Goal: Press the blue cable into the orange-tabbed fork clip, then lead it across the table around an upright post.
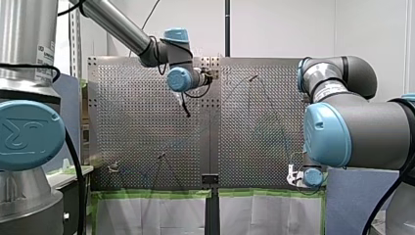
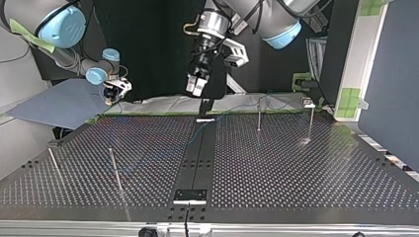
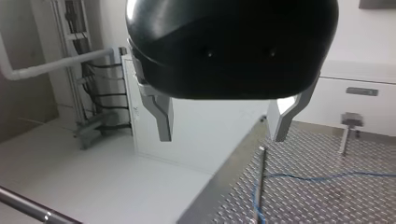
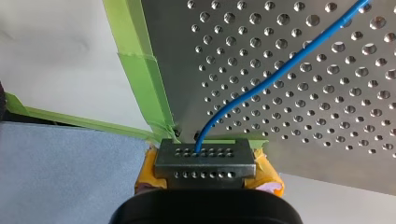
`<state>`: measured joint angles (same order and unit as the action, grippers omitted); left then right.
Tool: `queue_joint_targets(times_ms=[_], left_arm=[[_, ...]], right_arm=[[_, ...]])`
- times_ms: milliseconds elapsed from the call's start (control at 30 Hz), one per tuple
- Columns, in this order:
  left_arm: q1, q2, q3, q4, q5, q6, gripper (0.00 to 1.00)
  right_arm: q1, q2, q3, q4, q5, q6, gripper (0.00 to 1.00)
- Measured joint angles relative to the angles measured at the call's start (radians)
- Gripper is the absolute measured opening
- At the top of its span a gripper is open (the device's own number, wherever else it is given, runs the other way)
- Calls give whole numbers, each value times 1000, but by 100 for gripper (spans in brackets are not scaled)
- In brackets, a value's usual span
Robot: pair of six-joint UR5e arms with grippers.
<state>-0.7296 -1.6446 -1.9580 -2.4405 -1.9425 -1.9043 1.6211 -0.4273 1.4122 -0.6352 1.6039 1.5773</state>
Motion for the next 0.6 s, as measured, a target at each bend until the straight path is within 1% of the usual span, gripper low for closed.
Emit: queue_joint_targets(times_ms=[100,233,367,600], left_arm=[[-3,-3,-26,1,-18,1,100],[-6,-24,-63,1,-37,3,100],[-7,-46,-95,2,-45,8,100],[-7,-54,-156,3,-51,11,100]], right_arm=[[1,0,0,0,0,0,0],[1,0,0,0,-1,0,0],[2,0,0,0,0,0,0],[2,0,0,0,1,0,0]])
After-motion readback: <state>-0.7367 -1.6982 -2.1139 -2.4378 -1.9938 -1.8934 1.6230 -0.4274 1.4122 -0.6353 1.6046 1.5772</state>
